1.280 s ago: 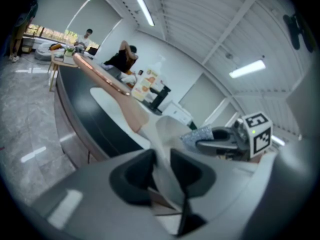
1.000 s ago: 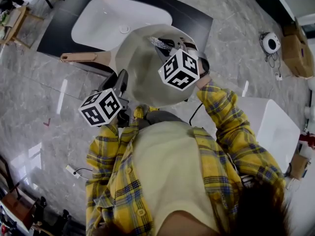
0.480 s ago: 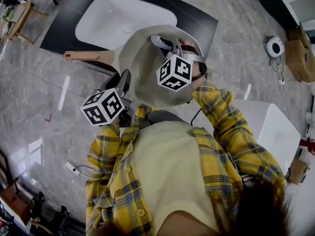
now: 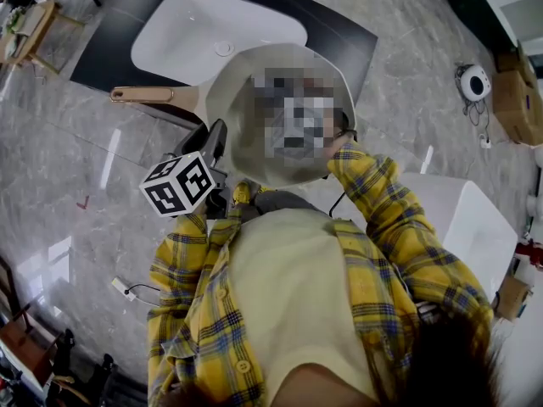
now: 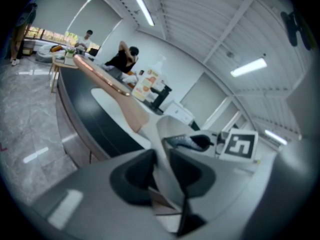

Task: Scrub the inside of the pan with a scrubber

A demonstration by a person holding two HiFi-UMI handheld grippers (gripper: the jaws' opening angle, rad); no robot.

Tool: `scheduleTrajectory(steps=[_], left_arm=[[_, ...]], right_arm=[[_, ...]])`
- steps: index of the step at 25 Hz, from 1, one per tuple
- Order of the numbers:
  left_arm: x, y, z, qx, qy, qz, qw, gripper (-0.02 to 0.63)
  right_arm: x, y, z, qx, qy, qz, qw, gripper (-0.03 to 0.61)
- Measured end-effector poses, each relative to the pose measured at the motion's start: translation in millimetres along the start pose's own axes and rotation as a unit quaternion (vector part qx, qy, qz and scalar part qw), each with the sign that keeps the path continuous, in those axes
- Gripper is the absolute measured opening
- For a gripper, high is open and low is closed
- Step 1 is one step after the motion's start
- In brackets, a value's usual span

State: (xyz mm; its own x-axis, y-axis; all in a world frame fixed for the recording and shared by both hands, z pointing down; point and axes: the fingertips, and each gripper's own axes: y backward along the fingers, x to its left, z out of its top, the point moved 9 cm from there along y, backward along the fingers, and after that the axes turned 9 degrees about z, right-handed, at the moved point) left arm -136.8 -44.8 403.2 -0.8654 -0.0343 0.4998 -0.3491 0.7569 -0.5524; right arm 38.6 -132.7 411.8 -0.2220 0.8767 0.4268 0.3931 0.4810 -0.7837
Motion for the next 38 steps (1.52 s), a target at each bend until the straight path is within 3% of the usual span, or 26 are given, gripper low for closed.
scheduleTrajectory(steps=[18, 38], left_arm=[[2, -1, -1, -0.002, -0.006, -0.001, 1.0, 0.107], [2, -1, -1, -0.004, -0.01, -0.005, 0.9999, 0.109]], right_arm=[[52, 8, 23, -0.01, 0.096, 0.118, 0.988, 0.083], [77, 34, 26, 0.002, 0.09, 0.23, 0.969, 0.083]])
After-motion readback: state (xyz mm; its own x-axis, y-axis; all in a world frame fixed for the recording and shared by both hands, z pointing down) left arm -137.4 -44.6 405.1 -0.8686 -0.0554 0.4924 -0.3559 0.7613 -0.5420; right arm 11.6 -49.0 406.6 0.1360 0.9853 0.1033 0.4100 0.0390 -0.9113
